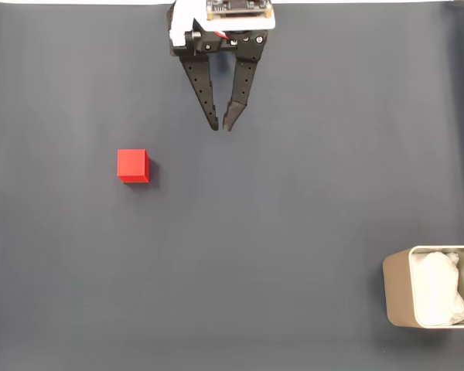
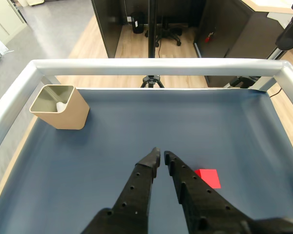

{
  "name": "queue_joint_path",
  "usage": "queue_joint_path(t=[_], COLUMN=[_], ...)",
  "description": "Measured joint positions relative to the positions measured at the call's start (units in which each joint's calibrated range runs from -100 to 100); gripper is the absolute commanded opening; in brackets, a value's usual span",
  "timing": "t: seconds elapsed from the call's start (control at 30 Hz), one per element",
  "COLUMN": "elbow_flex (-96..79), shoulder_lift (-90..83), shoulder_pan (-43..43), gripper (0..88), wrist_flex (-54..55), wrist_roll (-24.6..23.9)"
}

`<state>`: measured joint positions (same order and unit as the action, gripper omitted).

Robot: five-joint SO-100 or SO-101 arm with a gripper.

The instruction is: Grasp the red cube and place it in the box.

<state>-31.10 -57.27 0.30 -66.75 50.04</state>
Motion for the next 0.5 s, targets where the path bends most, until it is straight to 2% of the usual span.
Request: queue_joint_path(t=[0.27, 0.5], elbow_flex=[12.7, 16.1], shoulder_lift=[9.6, 14.5], shoulder_pan=[5.9, 12.1], gripper=[0.0, 0.0], wrist_flex=[-9.6, -12.1], wrist_roll=[-0.1, -0.2])
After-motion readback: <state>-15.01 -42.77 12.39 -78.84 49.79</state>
